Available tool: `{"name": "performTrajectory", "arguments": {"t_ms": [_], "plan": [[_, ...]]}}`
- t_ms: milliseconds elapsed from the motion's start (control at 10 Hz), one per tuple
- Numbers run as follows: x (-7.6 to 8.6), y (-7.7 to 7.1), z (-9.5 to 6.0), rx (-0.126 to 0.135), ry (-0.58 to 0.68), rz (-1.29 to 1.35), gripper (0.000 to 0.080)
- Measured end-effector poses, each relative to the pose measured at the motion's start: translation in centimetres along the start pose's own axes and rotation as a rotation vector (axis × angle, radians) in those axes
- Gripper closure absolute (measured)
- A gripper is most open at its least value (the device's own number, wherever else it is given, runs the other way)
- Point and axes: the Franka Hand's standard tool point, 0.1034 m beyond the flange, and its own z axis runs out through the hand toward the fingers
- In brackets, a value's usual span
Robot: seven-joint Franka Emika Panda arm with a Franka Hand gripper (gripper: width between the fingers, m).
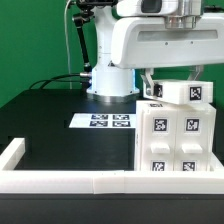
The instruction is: Assemble cabinet
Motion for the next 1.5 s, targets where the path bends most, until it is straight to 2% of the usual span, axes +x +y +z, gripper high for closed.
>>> {"name": "performTrajectory", "arguments": {"t_ms": [900,1300,1500], "plan": [[0.0,-0.1,0.0,0.002,0.001,0.067,0.0235],[0.3,-0.8,0.1,0.016,0.018,0.410,0.0235],[0.4,-1.2,0.1,0.032,0.020,0.634,0.0235]]}}
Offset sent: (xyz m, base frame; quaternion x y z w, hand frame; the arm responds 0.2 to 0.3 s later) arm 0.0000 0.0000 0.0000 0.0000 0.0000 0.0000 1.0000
